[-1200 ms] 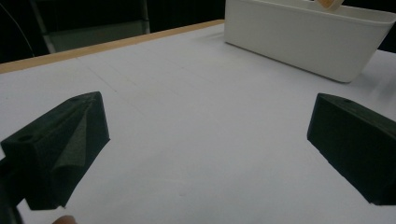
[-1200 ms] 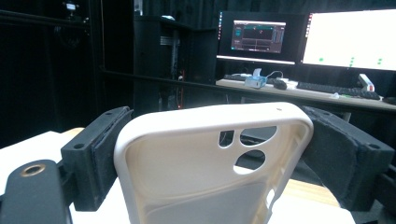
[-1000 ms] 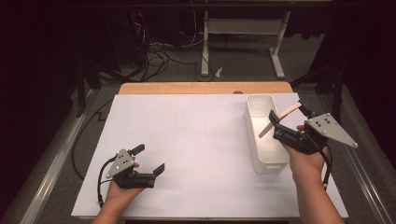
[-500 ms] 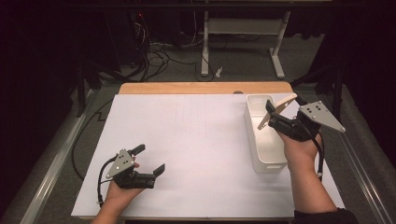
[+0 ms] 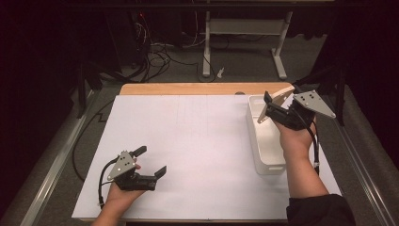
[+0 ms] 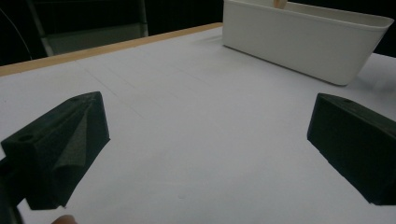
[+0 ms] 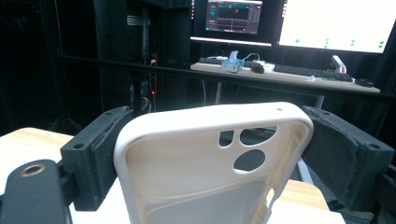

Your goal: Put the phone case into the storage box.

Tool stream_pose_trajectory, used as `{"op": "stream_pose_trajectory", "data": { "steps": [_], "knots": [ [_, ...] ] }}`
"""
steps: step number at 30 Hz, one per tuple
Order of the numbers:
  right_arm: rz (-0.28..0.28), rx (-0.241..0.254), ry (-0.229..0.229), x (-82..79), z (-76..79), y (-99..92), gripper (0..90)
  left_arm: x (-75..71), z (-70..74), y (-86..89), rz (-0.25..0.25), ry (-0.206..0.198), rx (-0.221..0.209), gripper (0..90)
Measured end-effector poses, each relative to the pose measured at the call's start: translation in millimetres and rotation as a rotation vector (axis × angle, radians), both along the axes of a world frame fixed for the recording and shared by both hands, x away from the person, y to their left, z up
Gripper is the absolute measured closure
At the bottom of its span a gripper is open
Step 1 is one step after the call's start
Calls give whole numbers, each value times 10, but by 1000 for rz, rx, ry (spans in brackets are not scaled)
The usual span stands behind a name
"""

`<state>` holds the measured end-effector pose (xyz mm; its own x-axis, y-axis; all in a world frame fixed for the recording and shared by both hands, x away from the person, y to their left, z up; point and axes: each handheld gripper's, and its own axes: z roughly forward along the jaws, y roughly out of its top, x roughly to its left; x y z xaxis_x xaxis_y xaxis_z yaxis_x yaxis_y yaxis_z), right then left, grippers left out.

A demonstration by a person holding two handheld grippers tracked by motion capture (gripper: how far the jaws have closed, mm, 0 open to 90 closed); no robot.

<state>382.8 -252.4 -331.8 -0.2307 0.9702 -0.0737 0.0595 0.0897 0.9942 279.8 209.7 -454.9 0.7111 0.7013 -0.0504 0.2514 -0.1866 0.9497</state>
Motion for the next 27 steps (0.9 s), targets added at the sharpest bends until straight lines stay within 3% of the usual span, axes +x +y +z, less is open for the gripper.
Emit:
{"op": "stream_pose_trajectory", "data": {
  "steps": [13, 27],
  "knots": [
    [-45, 9, 46, 302, -54, 55, 131, -4, 4, 6, -2, -3, -3, 4],
    [-106, 50, 80, 554, -218, 76, 130, -4, 7, 18, -4, -5, -8, 4]
  ]
}}
